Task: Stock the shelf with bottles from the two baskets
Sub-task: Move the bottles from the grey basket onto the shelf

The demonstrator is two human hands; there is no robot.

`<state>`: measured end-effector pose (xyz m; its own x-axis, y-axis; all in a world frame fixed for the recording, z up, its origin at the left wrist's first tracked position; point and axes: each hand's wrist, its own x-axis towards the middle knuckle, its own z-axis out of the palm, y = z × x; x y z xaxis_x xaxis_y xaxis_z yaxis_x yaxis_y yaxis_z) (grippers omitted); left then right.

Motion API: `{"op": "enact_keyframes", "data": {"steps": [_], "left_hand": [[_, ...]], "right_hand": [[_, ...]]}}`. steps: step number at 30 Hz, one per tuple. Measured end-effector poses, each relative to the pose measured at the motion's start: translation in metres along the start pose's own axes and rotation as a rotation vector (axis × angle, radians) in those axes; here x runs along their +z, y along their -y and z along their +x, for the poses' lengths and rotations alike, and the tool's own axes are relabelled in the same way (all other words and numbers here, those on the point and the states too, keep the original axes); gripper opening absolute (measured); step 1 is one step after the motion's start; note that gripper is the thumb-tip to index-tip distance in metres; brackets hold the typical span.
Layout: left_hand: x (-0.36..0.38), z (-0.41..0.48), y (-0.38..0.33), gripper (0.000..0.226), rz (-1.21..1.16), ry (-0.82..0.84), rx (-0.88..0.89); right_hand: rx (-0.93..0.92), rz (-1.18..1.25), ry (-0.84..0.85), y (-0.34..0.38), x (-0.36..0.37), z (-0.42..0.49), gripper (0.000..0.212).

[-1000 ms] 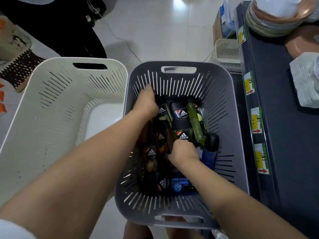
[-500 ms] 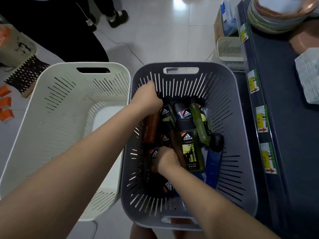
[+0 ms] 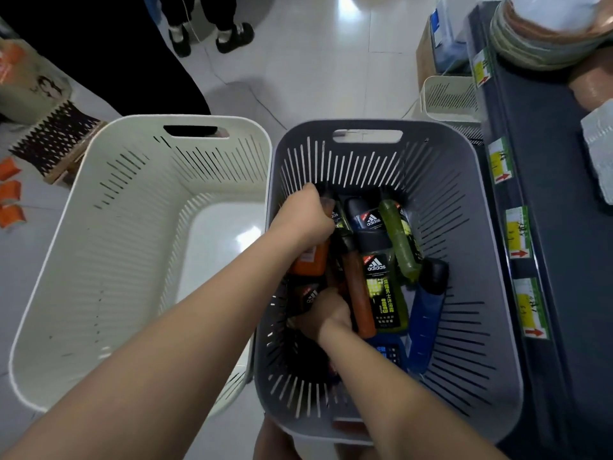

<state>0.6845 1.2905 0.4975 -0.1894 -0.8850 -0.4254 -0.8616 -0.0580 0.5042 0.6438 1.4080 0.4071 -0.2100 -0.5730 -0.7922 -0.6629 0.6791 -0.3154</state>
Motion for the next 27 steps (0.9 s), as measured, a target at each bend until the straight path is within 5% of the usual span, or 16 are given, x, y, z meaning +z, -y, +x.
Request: {"op": "enact_keyframes", "data": {"steps": [9, 12, 20, 24, 27], "left_hand": [[0.001, 0.005, -0.005, 0.039, -0.272, -0.146, 0.02], [-0.003, 0.006, -0.008, 0.041, -0.375, -0.201, -0.029], [0.015, 0.005, -0.001, 0.048, -0.173, 0.005, -0.149], [0.032, -0.001, 0.005, 0.051, -0.026, 0.134, -0.271], [0.047, -0.015, 0.011, 0.056, 0.138, 0.075, -0.179]], "right_hand": [[-0.291, 0.266, -0.039, -0.007, -0.021, -0.014, 0.102], [-0.315, 0.434, -0.133, -0.007, -0.033, -0.02, 0.091], [-0.243, 0.54, -0.547, -0.03, -0.099, -0.03, 0.087], [-0.189, 0.436, -0.559, -0.043, -0.125, -0.037, 0.072], [-0.168, 0.366, -0.562, -0.049, -0.132, -0.045, 0.069]]}}
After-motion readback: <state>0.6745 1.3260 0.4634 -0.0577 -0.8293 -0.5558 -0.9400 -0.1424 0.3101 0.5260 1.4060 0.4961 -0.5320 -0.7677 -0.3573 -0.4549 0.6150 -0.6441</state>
